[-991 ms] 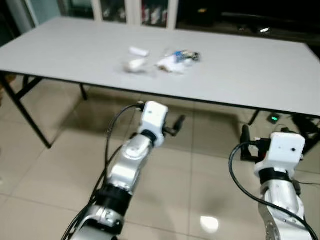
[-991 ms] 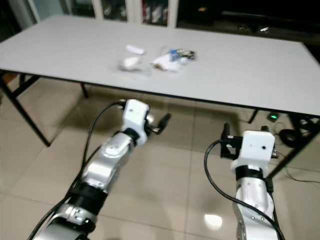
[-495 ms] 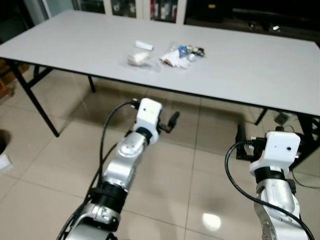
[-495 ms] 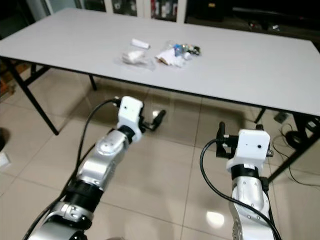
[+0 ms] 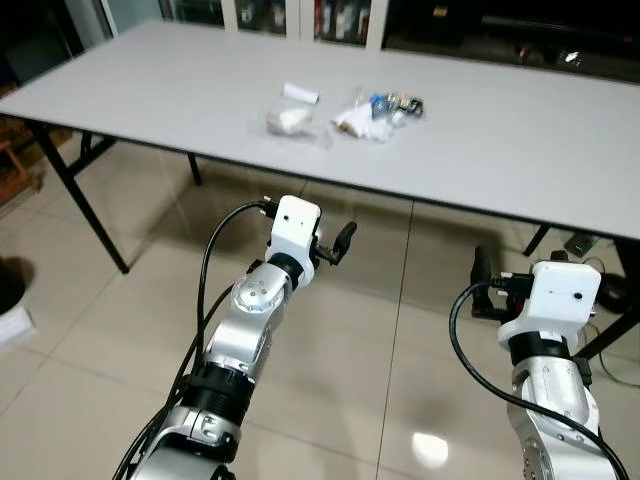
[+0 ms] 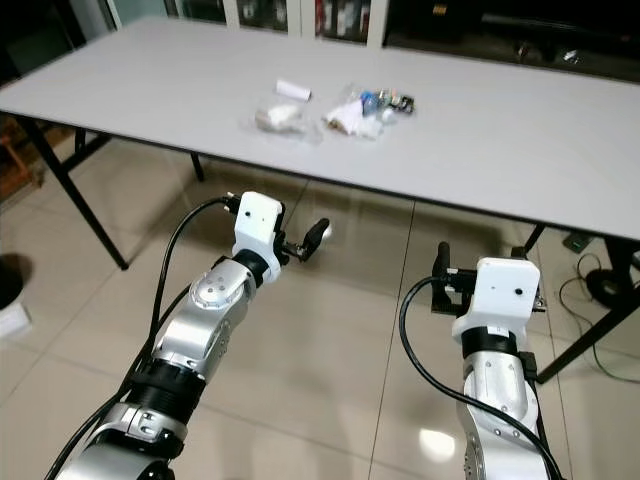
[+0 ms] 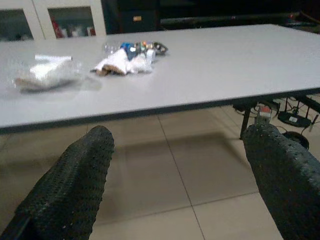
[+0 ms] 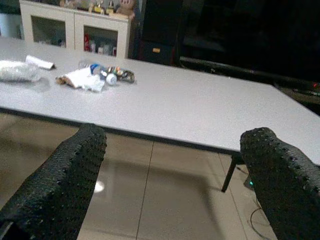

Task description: Picking trash to rubbish bin

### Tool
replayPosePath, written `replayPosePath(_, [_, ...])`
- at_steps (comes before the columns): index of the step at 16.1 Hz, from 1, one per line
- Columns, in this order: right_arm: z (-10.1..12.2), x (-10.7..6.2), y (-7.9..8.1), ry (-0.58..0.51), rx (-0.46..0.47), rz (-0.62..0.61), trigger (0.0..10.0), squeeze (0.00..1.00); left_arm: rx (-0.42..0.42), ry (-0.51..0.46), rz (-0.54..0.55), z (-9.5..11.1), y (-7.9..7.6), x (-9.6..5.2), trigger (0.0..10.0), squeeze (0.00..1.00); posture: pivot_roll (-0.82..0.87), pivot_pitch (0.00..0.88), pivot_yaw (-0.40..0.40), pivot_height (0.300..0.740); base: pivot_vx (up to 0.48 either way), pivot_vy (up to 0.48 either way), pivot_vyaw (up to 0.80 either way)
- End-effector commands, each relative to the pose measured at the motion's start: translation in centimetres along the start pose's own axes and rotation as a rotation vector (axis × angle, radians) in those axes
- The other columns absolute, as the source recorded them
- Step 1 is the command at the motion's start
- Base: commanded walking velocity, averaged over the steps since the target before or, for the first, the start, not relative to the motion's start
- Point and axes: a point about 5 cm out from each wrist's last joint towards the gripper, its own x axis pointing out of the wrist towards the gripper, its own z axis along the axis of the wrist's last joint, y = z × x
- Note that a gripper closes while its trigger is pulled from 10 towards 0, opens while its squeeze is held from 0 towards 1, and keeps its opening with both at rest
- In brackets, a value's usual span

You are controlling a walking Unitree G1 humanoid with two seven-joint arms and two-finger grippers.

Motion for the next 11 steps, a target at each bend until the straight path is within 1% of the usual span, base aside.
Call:
replayPosePath(1, [0.25, 0.18, -0.06, -0.015, 0.003, -0.002, 10.0, 0.0, 0.0, -0.015, -0.008, 0.35, -0.1, 0.2, 10.0, 0.0, 0.1, 0.037, -0.029, 0.74, 0.446, 0.0, 0.0])
replayPosePath(6, [0.54, 0.28, -0.08, -0.028, 0.003, 0.001, 10.0, 0.0, -0.008, -0.023, 0.005, 0.65, -0.09, 0.63, 10.0, 0.0, 0.09, 0.034, -0.035, 0.74, 0.453, 0.0, 0.0])
replayPosePath(9, [0.74, 0.45, -0.06, -0.037, -0.006, 0.013, 10.0, 0.0, -0.016, -0.037, 0.037, 1.2, 0.43, 1.15, 10.0, 0.0, 0.1, 0.03, -0.042, 0.74, 0.454, 0.0, 0.0])
replayPosePath(11, [0.78, 0.54, -0.06, -0.04, -0.009, 0.017, 10.0, 0.0, -0.015, -0.037, 0.045, 1.17, 0.61, 1.19, 10.0, 0.0, 0.1, 0.029, -0.044, 0.74, 0.454, 0.0, 0.0])
